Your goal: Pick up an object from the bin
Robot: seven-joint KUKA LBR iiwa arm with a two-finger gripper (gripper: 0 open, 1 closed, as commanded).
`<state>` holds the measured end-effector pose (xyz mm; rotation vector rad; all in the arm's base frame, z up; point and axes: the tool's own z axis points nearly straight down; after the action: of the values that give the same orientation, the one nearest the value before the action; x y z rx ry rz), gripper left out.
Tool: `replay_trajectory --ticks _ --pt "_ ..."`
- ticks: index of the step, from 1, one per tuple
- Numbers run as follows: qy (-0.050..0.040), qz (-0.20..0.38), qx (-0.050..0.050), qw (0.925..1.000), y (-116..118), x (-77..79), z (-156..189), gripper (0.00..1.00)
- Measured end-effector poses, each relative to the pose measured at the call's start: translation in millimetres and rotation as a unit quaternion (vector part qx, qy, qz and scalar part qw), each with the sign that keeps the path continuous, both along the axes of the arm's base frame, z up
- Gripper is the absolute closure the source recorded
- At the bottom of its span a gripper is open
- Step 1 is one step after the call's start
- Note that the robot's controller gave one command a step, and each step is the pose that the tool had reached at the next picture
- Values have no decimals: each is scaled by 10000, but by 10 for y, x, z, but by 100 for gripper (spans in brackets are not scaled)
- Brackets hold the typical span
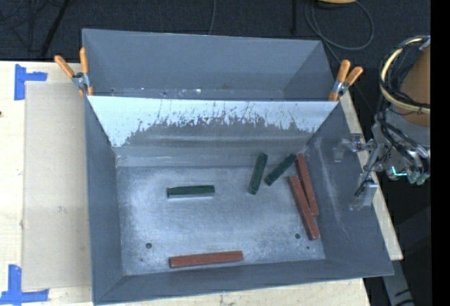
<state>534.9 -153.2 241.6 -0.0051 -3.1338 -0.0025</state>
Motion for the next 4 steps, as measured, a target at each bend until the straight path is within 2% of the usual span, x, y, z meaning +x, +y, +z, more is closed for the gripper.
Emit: replay_trajectory --ticks 1,2,3,4 --pt "-5 733 19 9973 747 405 -1191 0" --pt "-56 -19 -3 10000 988 834 -1720 0" --pt "-26 2210 16 9753 1501 301 -1722 0" --pt "-95 2570 14 9664 2086 841 -1340 0"
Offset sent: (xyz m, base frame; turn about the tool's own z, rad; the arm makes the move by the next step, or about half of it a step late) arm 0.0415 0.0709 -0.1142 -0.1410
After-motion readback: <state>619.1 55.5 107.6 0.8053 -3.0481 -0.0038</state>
